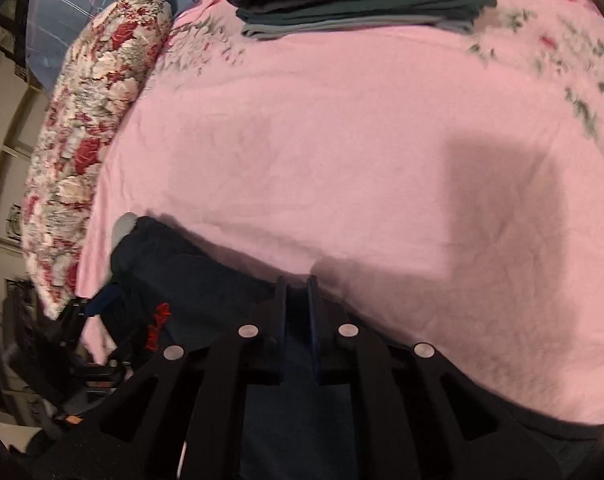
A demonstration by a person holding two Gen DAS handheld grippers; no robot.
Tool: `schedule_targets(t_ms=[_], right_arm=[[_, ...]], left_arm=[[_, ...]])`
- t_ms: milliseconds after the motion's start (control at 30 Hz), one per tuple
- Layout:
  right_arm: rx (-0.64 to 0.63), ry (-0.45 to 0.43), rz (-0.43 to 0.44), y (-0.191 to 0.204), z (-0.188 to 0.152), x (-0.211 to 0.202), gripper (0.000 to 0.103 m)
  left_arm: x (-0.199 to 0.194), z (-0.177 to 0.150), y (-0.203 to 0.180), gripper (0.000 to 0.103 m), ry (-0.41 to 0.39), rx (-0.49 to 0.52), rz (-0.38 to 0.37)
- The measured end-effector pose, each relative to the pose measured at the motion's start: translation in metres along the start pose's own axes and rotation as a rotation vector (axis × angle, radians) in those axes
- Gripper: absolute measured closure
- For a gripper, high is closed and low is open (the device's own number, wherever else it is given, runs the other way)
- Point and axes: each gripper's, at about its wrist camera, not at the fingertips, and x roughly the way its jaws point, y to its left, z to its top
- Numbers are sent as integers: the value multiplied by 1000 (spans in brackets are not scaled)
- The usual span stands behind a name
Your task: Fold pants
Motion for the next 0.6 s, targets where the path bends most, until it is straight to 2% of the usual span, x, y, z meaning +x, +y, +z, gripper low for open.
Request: schedule_targets(t_ms=[133, 267, 300, 367, 400, 467, 533, 600], right_arm=[[-44, -35, -109, 6, 2, 13, 94], [-110, -106, -111, 17, 3, 5, 93], [-115, -137, -114, 19, 4, -1, 87], [-111, -211, -117, 22, 3, -19, 84], [-115, -236, -87, 29, 1, -29, 83], [-167, -215, -24, 52, -8, -35, 83], [-236, -170, 5, 77, -19, -27, 83], [-256, -99, -8, 92, -26, -7, 83]], left_arm=[[-4, -5, 7, 30, 4, -17, -15], [-19, -18, 8, 31, 3, -8, -20], [-27, -20, 8, 31, -6, -6, -20], [-40, -22, 9, 31, -27, -8, -27], [-50, -22, 10, 30, -48, -13, -34], [-63, -20, 15, 21, -94, -27, -23], [-66, -14, 20, 18, -122, -44, -4], [-48, -8, 26, 18, -87, -67, 19]])
